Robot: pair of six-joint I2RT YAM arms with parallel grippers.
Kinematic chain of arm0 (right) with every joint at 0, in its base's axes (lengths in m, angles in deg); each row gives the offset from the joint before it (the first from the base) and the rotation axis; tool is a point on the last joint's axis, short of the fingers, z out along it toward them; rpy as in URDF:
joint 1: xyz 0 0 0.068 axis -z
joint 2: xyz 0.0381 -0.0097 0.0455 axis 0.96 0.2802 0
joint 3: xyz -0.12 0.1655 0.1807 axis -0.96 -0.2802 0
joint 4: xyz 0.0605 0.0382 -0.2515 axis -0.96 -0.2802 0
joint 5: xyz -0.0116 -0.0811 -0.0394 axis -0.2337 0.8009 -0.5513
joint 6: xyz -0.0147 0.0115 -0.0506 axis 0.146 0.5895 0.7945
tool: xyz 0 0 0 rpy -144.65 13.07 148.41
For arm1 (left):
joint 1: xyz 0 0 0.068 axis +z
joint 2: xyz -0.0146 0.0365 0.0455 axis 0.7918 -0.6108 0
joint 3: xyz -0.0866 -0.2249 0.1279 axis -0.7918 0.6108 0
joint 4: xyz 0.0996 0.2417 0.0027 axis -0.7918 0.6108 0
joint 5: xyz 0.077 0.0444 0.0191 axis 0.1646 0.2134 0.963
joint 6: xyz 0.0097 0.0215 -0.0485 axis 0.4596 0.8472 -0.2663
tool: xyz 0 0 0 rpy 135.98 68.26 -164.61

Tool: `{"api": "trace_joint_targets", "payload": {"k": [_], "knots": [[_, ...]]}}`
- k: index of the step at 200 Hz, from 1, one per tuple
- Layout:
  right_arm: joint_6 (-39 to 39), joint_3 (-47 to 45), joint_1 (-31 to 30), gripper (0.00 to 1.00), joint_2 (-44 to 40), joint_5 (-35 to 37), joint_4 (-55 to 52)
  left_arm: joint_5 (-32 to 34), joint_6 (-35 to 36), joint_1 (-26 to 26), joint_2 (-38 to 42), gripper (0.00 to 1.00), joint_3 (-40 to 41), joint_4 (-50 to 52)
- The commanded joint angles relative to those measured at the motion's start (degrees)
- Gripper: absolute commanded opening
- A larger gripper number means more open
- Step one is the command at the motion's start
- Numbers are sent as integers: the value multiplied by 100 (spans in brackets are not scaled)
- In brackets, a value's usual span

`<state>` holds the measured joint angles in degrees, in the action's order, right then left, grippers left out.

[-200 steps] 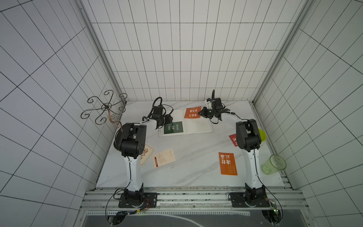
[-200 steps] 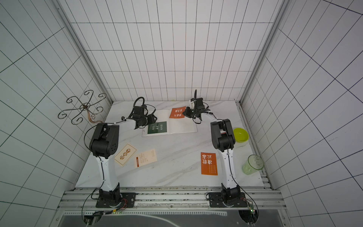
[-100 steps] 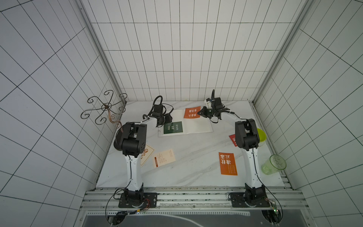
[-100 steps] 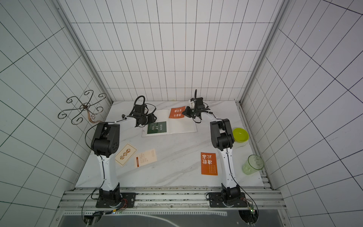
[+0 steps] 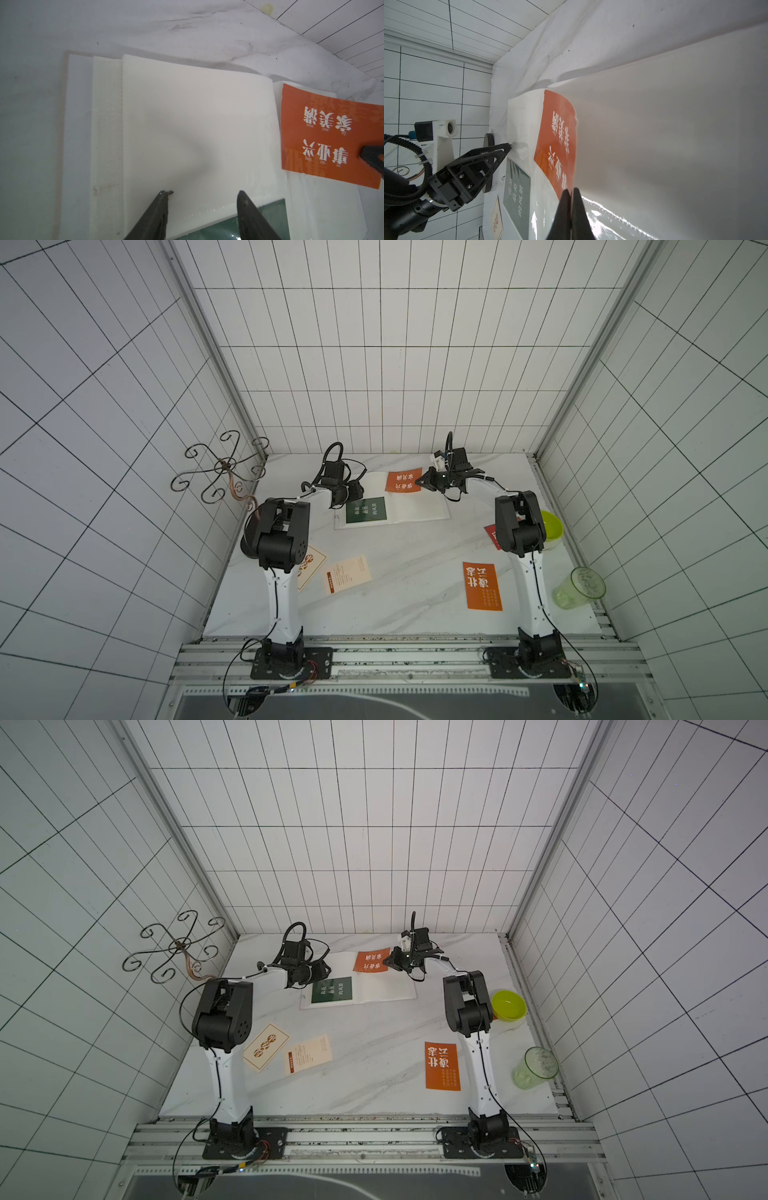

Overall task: Place the photos into the photo albums
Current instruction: Insert the photo into the photo album.

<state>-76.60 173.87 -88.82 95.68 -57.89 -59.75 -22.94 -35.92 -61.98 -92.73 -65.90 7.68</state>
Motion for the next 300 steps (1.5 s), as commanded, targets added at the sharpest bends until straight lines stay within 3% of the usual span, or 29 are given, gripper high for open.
{"api": "trace_joint_targets", "payload": {"k": [1,33,156,210,300], "knots": [[-91,614,-73,0,234,-283,-152,-24,-94,63,-176,54,-33,400],[-104,624,-73,0,264,-251,-206,-319,-138,178,-58,55,-96,333],[-111,741,-108,0,364,-471,-245,172,225,505,-183,58,-334,740],[-162,1129,-194,0,691,-916,-245,-130,205,503,-344,58,-395,719],[-325,1623,-230,0,1017,-809,-108,-347,209,316,-508,58,-440,728]]}}
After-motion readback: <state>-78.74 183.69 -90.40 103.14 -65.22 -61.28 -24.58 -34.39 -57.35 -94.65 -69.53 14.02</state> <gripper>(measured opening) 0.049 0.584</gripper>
